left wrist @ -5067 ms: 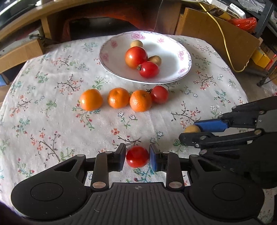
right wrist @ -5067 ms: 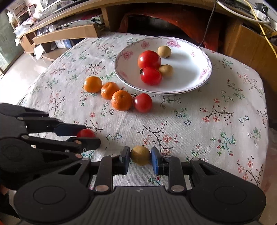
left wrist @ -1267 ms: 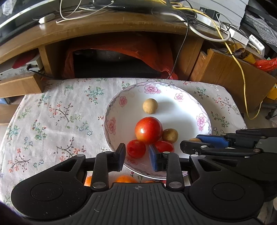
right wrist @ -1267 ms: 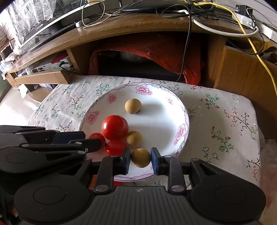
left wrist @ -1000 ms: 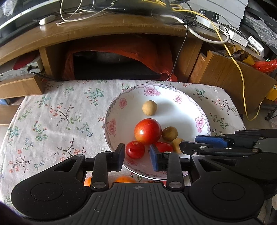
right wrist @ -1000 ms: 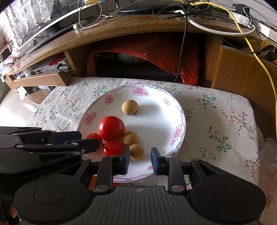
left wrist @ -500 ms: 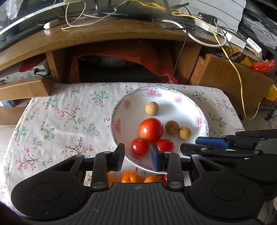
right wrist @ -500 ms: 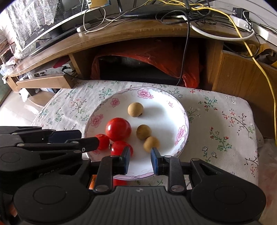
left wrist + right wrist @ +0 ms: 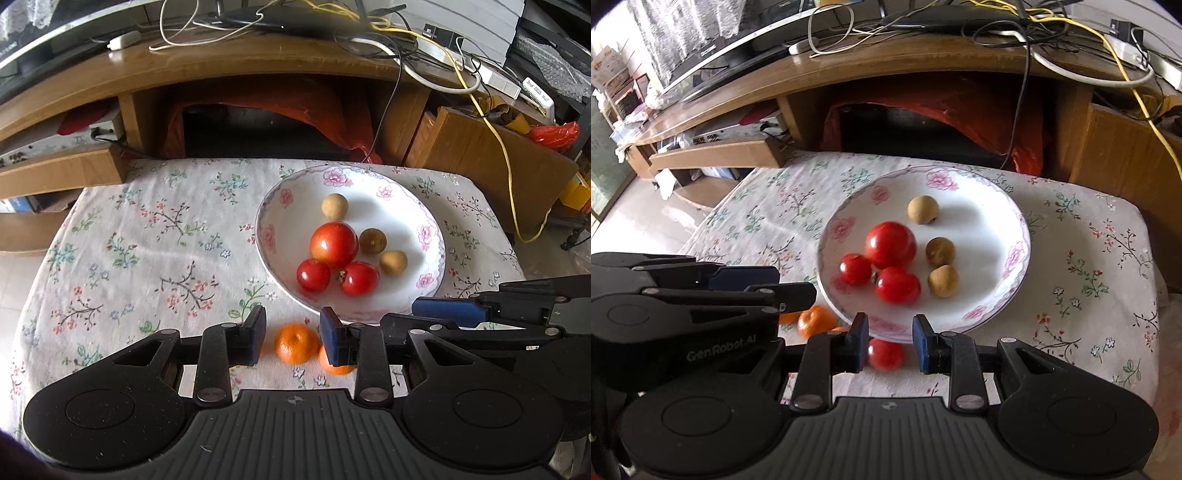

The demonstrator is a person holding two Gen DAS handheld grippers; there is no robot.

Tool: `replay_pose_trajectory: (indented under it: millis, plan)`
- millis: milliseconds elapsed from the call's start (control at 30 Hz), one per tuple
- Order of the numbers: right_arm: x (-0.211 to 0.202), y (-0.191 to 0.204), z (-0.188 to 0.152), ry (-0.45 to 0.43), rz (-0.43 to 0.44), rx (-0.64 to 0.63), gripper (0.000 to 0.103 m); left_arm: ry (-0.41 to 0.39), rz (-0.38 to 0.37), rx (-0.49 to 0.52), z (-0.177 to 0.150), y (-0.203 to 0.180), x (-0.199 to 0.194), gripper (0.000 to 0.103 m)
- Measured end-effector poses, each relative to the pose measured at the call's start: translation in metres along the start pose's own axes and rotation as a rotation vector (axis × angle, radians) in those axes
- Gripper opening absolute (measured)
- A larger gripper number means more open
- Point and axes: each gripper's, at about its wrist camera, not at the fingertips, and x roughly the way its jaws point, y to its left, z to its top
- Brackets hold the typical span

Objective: Organize fruits
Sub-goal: 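Move both grippers back toward the orange mandarins and red tomato, then grasp an orange mandarin with the left gripper while the right gripper grasps a red tomato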

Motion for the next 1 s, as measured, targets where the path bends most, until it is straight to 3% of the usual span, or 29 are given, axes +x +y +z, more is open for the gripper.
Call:
replay_pose_trajectory:
  millis: [233, 667, 1000]
  plan:
    - [-0.002, 0.005, -0.003, 0.009, 0.029, 0.001, 0.028, 0.012, 0.013, -0.015, -0.004, 0.01, 0.005, 0.051]
    - [0.0, 0.008, -0.009, 0.033, 0.053, -0.004, 0.03, 0.076, 0.029, -0.057, -0.011, 0.039, 0.032, 0.051]
    - [0.01, 0.006, -0.015, 0.062, 0.049, -0.005, 0.03, 0.101, 0.024, -0.064, -0.01, 0.038, 0.049, 0.048]
